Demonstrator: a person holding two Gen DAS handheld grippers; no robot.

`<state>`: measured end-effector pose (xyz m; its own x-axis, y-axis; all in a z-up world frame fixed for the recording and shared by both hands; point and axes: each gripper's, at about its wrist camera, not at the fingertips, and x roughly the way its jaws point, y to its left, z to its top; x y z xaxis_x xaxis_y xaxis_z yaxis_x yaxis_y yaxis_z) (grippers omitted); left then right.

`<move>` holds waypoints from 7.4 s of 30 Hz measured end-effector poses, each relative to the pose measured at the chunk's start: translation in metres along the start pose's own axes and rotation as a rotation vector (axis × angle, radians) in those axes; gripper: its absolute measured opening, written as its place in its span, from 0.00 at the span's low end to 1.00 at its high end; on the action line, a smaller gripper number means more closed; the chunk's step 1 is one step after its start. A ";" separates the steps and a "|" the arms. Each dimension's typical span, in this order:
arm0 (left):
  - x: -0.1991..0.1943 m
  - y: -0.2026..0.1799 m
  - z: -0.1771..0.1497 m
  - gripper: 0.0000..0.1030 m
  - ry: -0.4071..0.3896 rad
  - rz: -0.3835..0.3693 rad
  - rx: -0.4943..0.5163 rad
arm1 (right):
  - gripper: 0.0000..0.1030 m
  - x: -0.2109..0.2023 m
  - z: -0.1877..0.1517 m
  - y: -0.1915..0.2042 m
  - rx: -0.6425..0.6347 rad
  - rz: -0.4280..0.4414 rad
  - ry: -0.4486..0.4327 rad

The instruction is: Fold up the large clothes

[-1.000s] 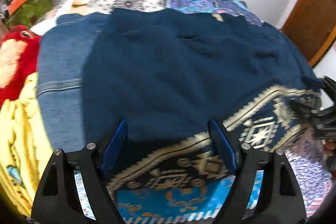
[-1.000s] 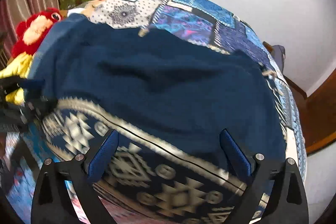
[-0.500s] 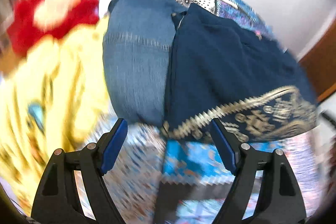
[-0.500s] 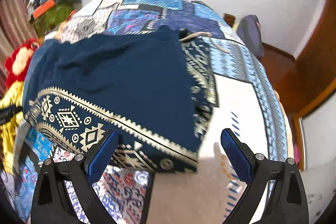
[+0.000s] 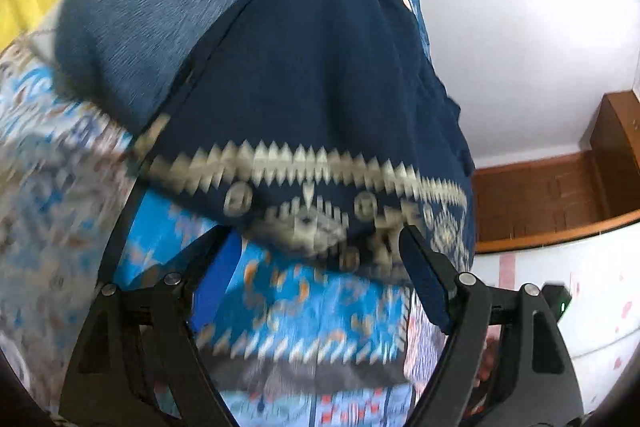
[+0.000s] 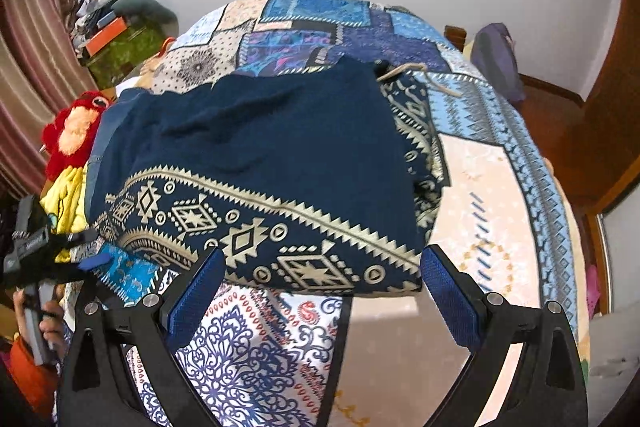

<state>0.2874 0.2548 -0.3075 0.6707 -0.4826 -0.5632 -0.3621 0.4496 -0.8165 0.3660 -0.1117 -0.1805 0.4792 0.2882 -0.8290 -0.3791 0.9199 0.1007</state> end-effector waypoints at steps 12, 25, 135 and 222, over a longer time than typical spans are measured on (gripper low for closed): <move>-0.019 -0.065 0.004 0.59 -0.174 0.099 0.259 | 0.94 0.022 0.006 0.021 -0.116 -0.025 -0.002; 0.008 -0.041 0.009 0.19 -0.217 0.175 0.213 | 0.94 0.048 0.032 0.070 -0.238 -0.035 -0.038; 0.168 -0.224 0.025 0.93 0.237 0.136 0.629 | 0.95 0.118 0.085 -0.103 0.305 0.487 0.154; -0.232 -0.214 -0.080 0.78 -0.531 0.405 0.860 | 0.82 -0.130 0.036 0.159 -0.087 0.339 -0.313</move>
<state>0.1574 0.2102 -0.0117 0.8727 0.1135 -0.4749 -0.1841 0.9773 -0.1046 0.2717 0.0063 -0.0372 0.5277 0.6471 -0.5503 -0.6140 0.7382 0.2794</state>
